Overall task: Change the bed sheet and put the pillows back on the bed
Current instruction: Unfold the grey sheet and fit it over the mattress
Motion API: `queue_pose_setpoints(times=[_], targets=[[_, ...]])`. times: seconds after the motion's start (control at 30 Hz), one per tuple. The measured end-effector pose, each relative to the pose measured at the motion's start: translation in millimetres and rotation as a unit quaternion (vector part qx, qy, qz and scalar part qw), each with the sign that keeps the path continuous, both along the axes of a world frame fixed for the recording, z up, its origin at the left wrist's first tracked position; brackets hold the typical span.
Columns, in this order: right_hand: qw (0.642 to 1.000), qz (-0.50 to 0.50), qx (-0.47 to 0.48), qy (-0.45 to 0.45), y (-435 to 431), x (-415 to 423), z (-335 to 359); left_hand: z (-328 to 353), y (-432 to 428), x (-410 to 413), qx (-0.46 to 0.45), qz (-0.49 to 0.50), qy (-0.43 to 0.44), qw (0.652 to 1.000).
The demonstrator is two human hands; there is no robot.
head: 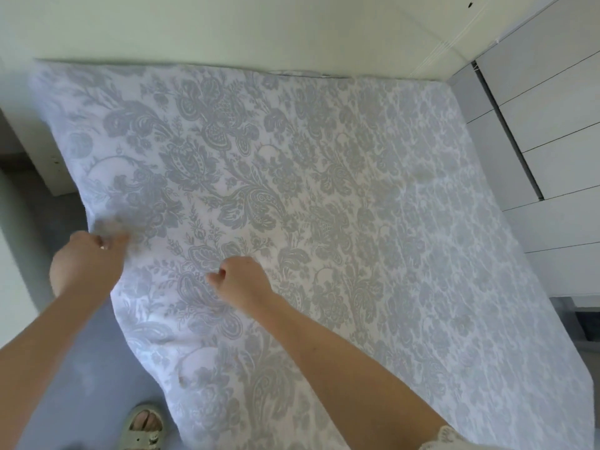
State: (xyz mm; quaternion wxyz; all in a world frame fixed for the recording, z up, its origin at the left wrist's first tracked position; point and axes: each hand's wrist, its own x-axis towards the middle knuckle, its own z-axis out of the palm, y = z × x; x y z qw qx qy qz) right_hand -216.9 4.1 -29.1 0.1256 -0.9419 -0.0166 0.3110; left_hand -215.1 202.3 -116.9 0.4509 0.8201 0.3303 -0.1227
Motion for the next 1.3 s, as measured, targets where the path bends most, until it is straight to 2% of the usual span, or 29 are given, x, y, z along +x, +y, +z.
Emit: queue_pose_setpoints(times=[0.07,0.2,0.3,0.4,0.5,0.63,0.73,0.83,1.0,1.13,1.3], targets=[[0.999,-0.033,0.011,-0.041,-3.4,28.7,8.1,25.3,-2.5,19.1,0.089,0.000,-0.071,0.993],[0.990,-0.107,0.025,-0.086,-7.1,83.8,18.4,52.3,-8.8,65.0,0.154,-0.109,-0.182,0.965],[0.978,-0.167,0.023,-0.120,-14.9,131.9,27.7,67.2,-17.1,110.1,0.195,-0.172,-0.253,0.932],[0.953,-0.264,0.053,-0.140,-29.7,187.8,32.8,73.4,-26.1,160.1,0.213,-0.265,-0.326,0.882],[0.898,-0.396,0.134,-0.135,-47.6,240.9,34.2,68.0,-31.2,203.6,0.209,-0.368,-0.348,0.836],[0.847,-0.483,0.179,-0.131,-81.6,299.1,38.5,56.7,-52.2,260.8,0.211,-0.431,-0.360,0.800],[0.823,-0.518,0.191,-0.132,-114.8,341.2,34.6,39.3,-84.9,302.9,0.213,-0.472,-0.369,0.772],[0.806,-0.539,0.202,-0.143,-142.4,384.5,26.4,25.9,-121.5,338.5,0.200,-0.492,-0.369,0.762],[0.810,-0.530,0.181,-0.172,-173.4,442.9,-1.8,5.1,-170.8,392.9,0.158,-0.523,-0.375,0.749],[0.821,-0.523,0.166,-0.160,-185.5,483.4,-21.8,-12.8,-193.5,433.1,0.206,-0.536,-0.369,0.730],[0.865,-0.464,0.098,-0.164,-188.0,532.0,-42.8,-17.5,-222.4,465.6,0.220,-0.505,-0.392,0.737]])
